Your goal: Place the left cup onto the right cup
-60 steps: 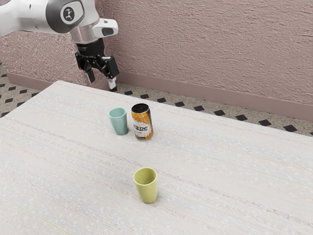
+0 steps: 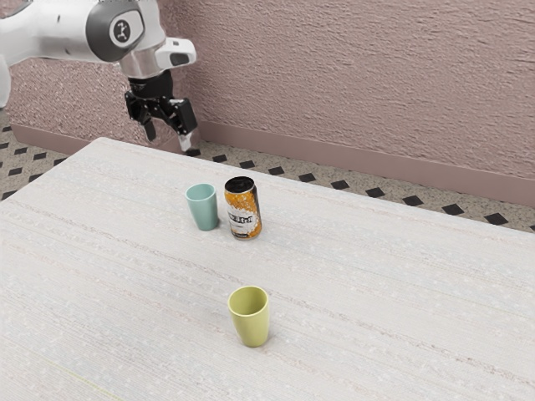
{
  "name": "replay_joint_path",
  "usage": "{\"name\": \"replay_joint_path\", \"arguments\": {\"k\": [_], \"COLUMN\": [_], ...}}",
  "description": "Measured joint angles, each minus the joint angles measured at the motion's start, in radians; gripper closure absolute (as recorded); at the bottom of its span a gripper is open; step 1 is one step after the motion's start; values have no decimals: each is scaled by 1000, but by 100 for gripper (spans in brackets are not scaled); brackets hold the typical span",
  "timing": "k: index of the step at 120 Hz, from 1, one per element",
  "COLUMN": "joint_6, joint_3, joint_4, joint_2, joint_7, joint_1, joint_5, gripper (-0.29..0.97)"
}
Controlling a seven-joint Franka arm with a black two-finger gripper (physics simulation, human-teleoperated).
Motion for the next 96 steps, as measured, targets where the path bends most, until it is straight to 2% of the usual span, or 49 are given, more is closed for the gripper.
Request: {"name": "replay_joint_path", "arguments": {"k": [13, 24, 50, 71, 96], "joint_6": [2, 12, 86, 123, 155], "joint_3": [52, 65, 21, -32, -59], "joint_4": [101, 175, 267, 431, 493], "joint_2": [113, 214, 397, 544, 663], "joint_7": [29, 58, 120, 159, 194], "joint_1": [34, 75, 165, 226, 265], "joint_5": [-6, -25, -76, -86, -89], "gripper": [0, 0, 0, 0, 0]}}
